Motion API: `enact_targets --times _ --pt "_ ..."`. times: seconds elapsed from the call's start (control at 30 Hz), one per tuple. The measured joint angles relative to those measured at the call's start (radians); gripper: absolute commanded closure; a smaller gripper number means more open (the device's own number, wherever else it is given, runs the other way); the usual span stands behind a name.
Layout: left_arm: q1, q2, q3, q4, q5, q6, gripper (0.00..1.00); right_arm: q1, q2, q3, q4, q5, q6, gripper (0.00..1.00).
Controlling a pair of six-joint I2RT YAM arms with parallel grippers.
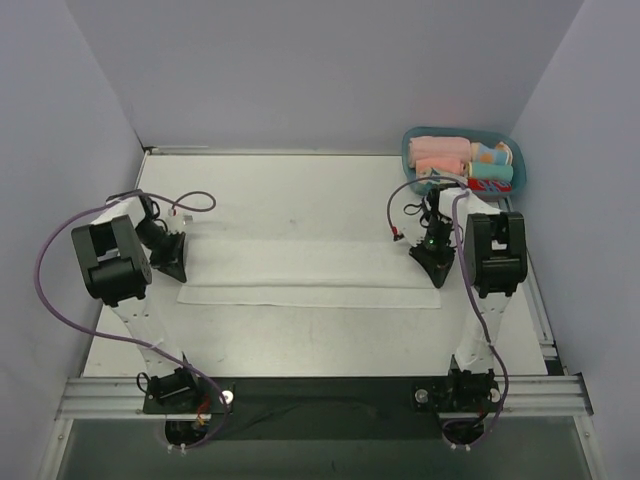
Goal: Roll the towels
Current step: Fold the towel
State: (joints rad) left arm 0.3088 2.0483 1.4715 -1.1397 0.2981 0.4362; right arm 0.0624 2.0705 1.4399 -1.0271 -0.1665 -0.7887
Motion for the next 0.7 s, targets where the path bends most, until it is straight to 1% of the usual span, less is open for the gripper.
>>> enact_targets --times 0.07,0.23,0.4,0.57,0.7 --pt "0.001 0.026 -0.003 0.005 -0.003 -0.026 1.0 0.007 0.017 0.0 0.006 0.012 0.013 1.0" --pt "0.001 0.026 -0.003 0.006 -0.008 -0.062 1.0 0.019 0.023 -0.001 0.021 0.049 0.034 1.0" --pt "0.001 0.026 0.002 0.002 -0.01 -0.067 1.0 0.017 0.024 0.009 0.025 0.066 0.04 1.0" --pt "0.0 0.022 0.026 -0.003 0.001 -0.068 1.0 0.01 0.024 0.053 0.024 0.074 0.037 1.0" --pt "0.001 -0.022 0.035 -0.033 0.012 -0.056 1.0 0.004 0.007 0.068 0.018 0.073 0.033 1.0"
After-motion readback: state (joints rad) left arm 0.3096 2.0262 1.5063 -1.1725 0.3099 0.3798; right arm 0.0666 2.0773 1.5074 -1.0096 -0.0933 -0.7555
